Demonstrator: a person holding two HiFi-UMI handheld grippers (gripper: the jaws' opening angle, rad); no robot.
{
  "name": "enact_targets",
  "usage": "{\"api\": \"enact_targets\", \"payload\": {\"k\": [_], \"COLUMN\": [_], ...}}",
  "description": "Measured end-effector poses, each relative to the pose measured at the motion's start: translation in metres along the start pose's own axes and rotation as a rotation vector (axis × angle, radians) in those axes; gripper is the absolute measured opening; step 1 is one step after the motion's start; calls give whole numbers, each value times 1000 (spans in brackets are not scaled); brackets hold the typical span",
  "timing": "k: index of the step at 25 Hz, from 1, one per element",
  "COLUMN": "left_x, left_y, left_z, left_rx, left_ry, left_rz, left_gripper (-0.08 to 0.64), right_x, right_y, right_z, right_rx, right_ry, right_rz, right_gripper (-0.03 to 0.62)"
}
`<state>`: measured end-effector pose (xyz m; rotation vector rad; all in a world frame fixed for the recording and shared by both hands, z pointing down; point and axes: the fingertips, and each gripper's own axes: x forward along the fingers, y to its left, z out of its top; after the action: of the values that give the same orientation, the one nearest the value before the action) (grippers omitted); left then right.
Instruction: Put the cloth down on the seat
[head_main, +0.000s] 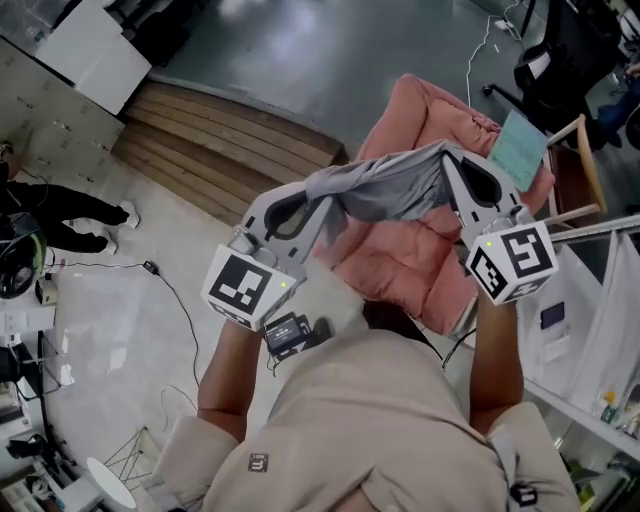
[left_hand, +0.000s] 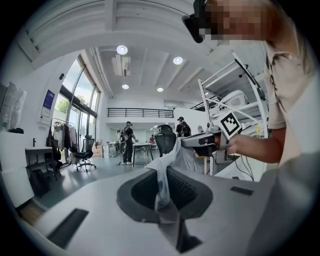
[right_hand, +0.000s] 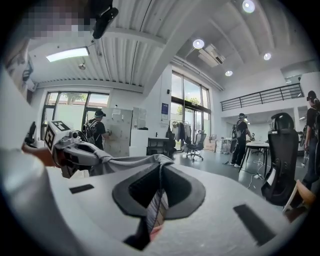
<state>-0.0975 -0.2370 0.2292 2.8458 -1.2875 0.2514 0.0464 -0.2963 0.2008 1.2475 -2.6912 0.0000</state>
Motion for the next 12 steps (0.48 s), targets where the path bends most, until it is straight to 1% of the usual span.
{"api": "enact_targets", "payload": {"k": [4, 8, 12], "left_x": [30, 49, 60], "left_y": [14, 28, 39], "left_z": [-14, -32, -53], "left_rx": [7, -30, -32], "left_ry": [1, 44, 61], "left_rz": [24, 55, 68], "left_gripper": [34, 32, 32], "right_x": [21, 40, 59], "right_y": [-24, -38, -45], "right_z": [-14, -35, -56], "right_rx": [7, 27, 54], "right_ry": [15, 44, 67], "right_rz": [14, 36, 56], "right_gripper": [5, 5, 5]}}
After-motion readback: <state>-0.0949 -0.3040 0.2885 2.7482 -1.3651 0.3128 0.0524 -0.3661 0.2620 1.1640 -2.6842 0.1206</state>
